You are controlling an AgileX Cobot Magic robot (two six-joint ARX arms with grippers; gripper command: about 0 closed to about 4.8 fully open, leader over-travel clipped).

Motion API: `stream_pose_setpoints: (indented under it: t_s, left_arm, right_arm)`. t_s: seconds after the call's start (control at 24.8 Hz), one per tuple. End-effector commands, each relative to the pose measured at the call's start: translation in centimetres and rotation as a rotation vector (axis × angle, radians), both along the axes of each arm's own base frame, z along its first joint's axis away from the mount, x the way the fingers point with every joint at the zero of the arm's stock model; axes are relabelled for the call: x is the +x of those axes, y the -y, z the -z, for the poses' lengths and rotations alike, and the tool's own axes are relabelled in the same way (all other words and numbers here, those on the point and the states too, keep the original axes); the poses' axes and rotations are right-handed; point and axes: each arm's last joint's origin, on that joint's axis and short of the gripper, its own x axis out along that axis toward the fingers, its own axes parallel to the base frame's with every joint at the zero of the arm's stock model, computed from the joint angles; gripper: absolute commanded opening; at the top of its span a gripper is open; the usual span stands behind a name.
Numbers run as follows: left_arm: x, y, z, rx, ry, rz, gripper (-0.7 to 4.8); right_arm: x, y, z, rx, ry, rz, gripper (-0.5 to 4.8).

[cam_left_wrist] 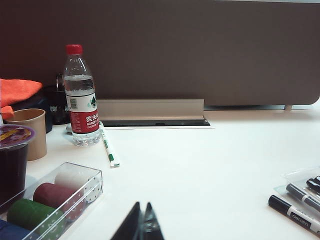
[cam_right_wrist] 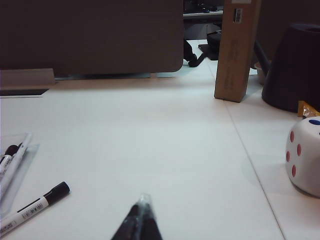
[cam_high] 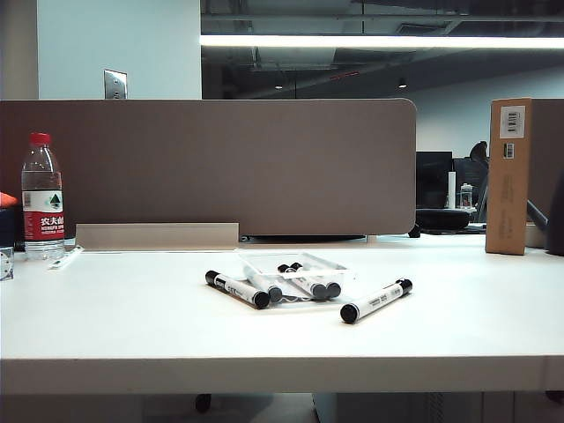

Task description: Pick up the markers scattered on the table and put them into the packaging box, making sure the markers fit the shape of the box's grooves.

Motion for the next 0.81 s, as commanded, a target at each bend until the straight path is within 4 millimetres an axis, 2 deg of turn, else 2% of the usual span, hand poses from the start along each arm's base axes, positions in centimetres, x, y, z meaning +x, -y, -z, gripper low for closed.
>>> stream_pose_setpoints:
  t_s: [0.04, 0.24, 0.44, 0.48, 0.56, 0.81]
  left_arm:
    - [0.0, 0.0, -0.2, 0.001, 0.009, 0.003, -0.05]
    - [0.0, 0.0, -0.2, 0.000, 0.011, 0.004, -0.05]
    - [0.0, 0.0, -0.2, 0.000, 0.011, 0.003, -0.05]
    - [0.0, 0.0, -0.2, -0.005, 0.013, 0.005, -0.05]
    - [-0.1, 0.0, -0.3, -0.132, 0.014, 0.024, -0.05]
    - [-0.1, 0.2, -0.6, -0.569, 0.002, 0.143, -0.05]
  right_arm:
    - [0.0, 0.0, 0.1, -0.001, 0.001, 0.000, -0.06]
    - [0.0, 0.0, 0.1, 0.007, 0.001, 0.000, -0.06]
    - [0.0, -0.2, -0.1, 0.323, -0.013, -0.069, -0.06]
    - [0.0, -0.3, -0.2, 0.439, -0.026, -0.107, -0.06]
    - [-0.1, -0.5, -0.6, 0.621, -0.042, -0.202, -0.06]
    - [-0.4, -0.7, -2.0, 0.811, -0.077, -0.284, -0.06]
